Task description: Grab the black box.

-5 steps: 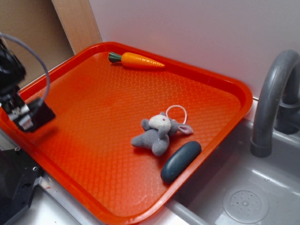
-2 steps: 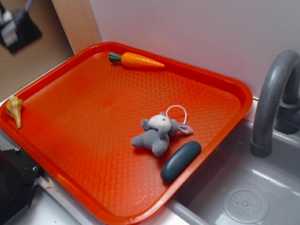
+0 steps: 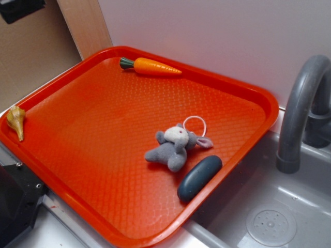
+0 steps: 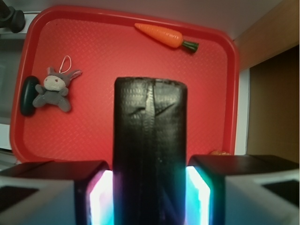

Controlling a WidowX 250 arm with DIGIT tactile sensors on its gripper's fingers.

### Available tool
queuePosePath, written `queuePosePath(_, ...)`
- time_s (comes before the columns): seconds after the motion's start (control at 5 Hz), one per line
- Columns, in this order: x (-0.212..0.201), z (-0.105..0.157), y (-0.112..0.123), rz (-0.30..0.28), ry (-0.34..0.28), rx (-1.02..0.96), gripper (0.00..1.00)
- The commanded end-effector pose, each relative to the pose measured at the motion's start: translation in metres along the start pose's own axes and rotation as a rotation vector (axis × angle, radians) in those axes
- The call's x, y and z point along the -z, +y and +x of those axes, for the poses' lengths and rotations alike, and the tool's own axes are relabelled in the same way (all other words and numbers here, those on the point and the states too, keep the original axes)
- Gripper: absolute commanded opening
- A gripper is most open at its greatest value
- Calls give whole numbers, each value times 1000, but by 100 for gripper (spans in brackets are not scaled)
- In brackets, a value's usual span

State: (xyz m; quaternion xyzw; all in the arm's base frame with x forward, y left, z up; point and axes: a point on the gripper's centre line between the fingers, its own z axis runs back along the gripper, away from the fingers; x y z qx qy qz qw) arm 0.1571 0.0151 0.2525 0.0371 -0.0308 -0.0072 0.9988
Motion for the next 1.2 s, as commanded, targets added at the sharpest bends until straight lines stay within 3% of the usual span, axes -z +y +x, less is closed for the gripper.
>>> queuePosePath(0.0,-2,17,16,-22,15,-50,0)
queuePosePath(0.6,16,68,7,4,26,-57,0)
queuePosePath(0.8,22,69,2,-8,15,-64,0)
queuePosePath(1.0,27,65,-2,15,5,-59,0)
